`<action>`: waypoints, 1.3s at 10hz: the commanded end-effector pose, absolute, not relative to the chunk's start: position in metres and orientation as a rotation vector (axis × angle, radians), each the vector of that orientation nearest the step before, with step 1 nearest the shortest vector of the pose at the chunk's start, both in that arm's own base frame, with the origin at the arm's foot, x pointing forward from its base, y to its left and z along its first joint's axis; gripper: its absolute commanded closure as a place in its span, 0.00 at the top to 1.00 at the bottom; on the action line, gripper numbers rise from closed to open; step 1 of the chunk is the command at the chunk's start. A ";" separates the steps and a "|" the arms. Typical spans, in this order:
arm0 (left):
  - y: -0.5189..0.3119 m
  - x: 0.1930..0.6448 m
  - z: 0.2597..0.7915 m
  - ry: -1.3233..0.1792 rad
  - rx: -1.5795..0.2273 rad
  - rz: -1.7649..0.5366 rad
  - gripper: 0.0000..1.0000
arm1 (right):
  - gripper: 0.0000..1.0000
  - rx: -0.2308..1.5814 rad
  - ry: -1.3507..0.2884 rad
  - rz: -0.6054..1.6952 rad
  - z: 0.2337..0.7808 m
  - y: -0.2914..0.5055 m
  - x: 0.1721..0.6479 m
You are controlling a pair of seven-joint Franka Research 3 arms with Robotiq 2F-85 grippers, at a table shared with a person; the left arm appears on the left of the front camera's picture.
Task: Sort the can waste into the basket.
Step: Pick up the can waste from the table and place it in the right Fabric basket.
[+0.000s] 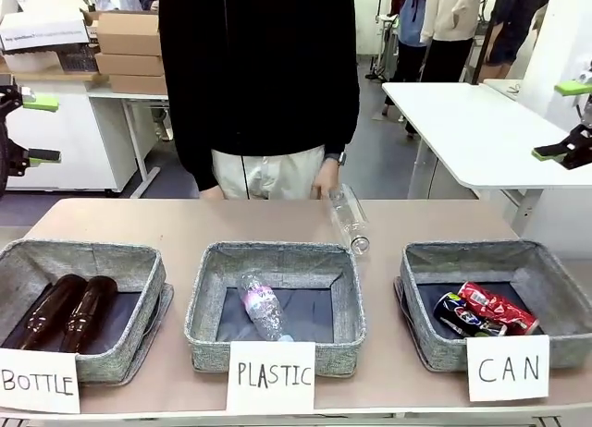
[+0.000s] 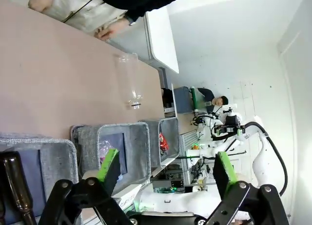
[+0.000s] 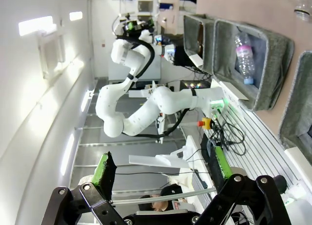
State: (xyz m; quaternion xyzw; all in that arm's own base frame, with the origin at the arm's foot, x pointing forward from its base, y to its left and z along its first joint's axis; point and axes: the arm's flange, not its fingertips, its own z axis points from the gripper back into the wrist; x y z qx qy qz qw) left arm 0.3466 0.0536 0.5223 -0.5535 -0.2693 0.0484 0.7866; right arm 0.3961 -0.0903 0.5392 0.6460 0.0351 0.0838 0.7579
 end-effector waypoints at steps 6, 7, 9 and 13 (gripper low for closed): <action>0.054 0.344 0.526 -0.567 -1.211 0.110 1.00 | 1.00 1.404 0.070 0.209 0.540 -0.092 0.395; 0.054 0.344 0.526 -0.567 -1.211 0.110 1.00 | 1.00 1.404 0.070 0.209 0.540 -0.092 0.395; 0.054 0.344 0.526 -0.567 -1.211 0.110 1.00 | 1.00 1.404 0.070 0.209 0.540 -0.092 0.395; 0.054 0.344 0.526 -0.567 -1.211 0.110 1.00 | 1.00 1.404 0.070 0.209 0.540 -0.092 0.395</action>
